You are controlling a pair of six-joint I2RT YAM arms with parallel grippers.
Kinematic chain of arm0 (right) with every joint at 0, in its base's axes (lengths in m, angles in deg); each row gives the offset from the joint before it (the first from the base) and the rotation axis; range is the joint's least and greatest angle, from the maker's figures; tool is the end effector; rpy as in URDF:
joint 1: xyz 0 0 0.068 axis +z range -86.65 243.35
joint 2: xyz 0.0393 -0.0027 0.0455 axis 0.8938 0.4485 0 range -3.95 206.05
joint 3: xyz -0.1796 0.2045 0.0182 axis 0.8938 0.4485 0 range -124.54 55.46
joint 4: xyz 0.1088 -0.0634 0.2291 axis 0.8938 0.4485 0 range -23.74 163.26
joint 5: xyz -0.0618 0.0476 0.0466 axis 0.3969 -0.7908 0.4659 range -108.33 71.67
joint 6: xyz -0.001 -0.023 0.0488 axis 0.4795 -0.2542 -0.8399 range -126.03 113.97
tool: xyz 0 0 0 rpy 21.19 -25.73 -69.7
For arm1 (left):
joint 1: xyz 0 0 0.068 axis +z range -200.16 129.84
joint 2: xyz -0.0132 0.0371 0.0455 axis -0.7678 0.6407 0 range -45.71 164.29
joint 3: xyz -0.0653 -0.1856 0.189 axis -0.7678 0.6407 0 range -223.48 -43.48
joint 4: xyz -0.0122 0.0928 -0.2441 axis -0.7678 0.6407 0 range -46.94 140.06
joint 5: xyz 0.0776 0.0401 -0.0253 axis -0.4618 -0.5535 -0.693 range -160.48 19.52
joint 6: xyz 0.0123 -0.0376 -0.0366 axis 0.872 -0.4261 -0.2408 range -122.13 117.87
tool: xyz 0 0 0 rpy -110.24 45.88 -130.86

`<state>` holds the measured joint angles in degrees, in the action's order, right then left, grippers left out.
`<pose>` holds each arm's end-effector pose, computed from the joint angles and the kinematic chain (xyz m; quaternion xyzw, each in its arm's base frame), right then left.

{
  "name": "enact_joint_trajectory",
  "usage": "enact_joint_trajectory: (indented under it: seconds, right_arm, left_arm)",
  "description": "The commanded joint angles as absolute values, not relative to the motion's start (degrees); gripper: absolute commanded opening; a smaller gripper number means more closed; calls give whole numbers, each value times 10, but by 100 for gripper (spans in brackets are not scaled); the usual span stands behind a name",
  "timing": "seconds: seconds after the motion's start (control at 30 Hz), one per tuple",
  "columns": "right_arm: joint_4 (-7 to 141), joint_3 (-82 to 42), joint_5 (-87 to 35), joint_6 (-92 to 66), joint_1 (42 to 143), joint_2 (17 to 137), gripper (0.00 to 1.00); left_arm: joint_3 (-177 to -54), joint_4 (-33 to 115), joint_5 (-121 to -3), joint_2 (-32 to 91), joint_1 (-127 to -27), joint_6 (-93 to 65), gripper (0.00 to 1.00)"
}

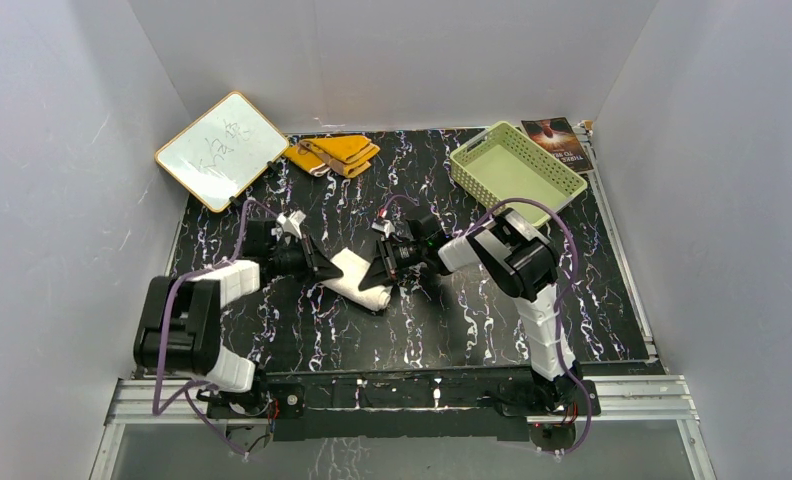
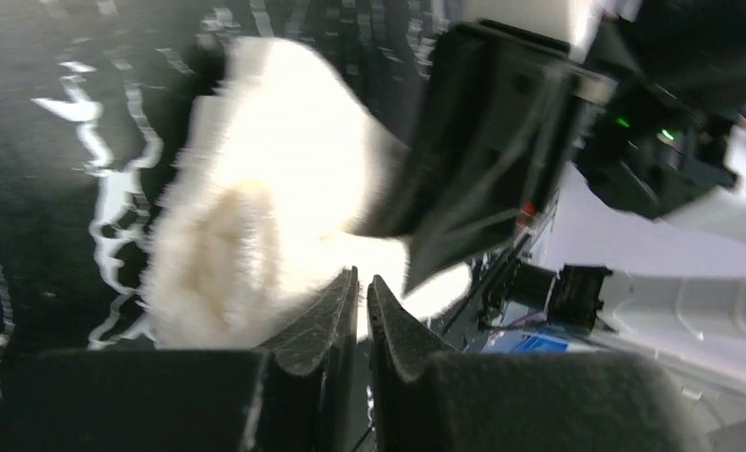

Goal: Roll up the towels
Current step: Roll the towel at the center of the board.

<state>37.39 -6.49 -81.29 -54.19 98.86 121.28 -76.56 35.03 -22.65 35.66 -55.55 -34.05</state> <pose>0.3157 0.2642 0.0863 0.1588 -0.7766 -0.6095 0.0118 0.2593 -0.0509 0.1683 -0.0243 0.8464 -0.4714 0.2466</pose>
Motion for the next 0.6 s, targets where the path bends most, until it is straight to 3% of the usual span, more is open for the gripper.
enact_joint_trajectory:
  seconds: [0.0,0.07,0.17,0.33,0.57]
  right_arm:
    - [352,-54,-776,-557,987,1220,0]
    - [381,-60,-755,-534,986,1207,5]
    - [518,-97,-667,-423,991,1162,34]
    - [639,-124,-476,-261,1014,1072,60]
    - [667,-104,-285,-39,1088,963,72]
  left_arm:
    - [-748,271,-297,429,-559,-398,8]
    - [-747,232,-315,466,-564,-416,7]
    - [-762,229,-344,502,-579,-413,7]
    - [-796,276,-383,531,-604,-372,6]
    - [-801,292,-395,546,-610,-357,6]
